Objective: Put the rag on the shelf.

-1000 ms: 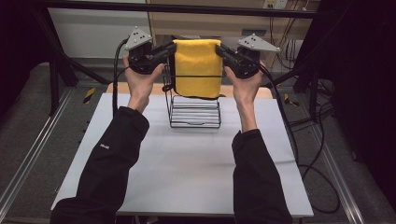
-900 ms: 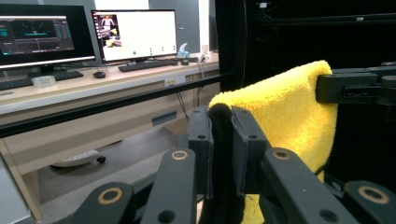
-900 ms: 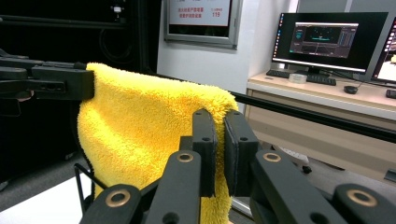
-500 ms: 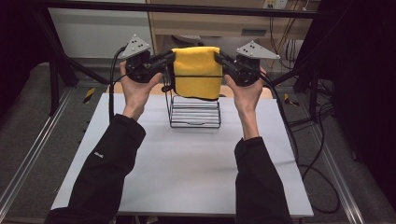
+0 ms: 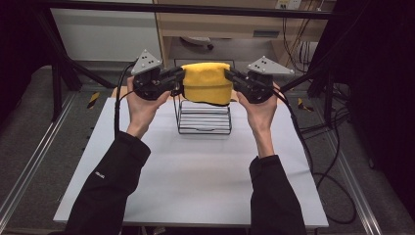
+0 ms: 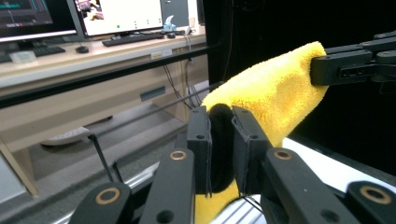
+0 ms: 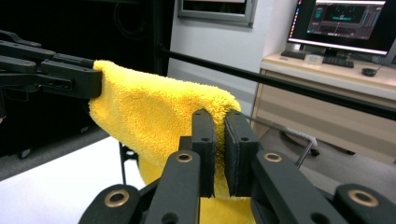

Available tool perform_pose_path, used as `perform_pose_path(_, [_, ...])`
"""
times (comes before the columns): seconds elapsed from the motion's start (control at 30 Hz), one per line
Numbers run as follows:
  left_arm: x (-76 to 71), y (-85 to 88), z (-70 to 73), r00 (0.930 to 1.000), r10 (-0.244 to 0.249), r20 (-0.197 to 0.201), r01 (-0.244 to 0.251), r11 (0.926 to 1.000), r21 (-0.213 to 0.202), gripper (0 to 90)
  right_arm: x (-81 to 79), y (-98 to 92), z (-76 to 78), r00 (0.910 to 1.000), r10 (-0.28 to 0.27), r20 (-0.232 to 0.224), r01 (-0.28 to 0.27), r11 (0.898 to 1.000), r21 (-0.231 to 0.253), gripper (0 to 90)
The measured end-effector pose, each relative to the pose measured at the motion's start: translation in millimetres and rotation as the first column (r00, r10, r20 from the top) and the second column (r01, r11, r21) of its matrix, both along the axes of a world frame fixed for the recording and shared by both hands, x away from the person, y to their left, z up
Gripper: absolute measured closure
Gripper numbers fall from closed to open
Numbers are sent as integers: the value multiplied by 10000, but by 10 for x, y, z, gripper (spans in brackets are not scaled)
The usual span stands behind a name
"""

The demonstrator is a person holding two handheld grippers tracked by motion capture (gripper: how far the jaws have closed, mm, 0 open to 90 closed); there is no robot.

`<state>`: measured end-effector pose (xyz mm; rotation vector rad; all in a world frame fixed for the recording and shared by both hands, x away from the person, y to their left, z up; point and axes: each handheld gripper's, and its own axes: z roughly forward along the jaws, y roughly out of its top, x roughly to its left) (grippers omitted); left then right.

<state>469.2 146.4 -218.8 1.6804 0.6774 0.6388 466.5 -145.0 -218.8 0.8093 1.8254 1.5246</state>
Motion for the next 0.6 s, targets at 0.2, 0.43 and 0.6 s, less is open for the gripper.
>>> perform_pose_path(0.2, [-71, 1, -125, 9995, -57, -325, 68, 9994, 342, 770, -41, -22, -113, 9987, 256, -451, -261, 9996, -110, 837])
perform_pose_path(0.43, [-108, -1, -320, 9975, -70, -699, 108, 9985, 540, 764, -58, -50, -273, 9956, 446, -818, -471, 9985, -284, 832])
perform_pose_path(0.6, [-113, 0, -417, 9965, -83, -831, 132, 9982, 582, 747, -57, -64, -358, 9949, 539, -847, -576, 9974, -426, 827])
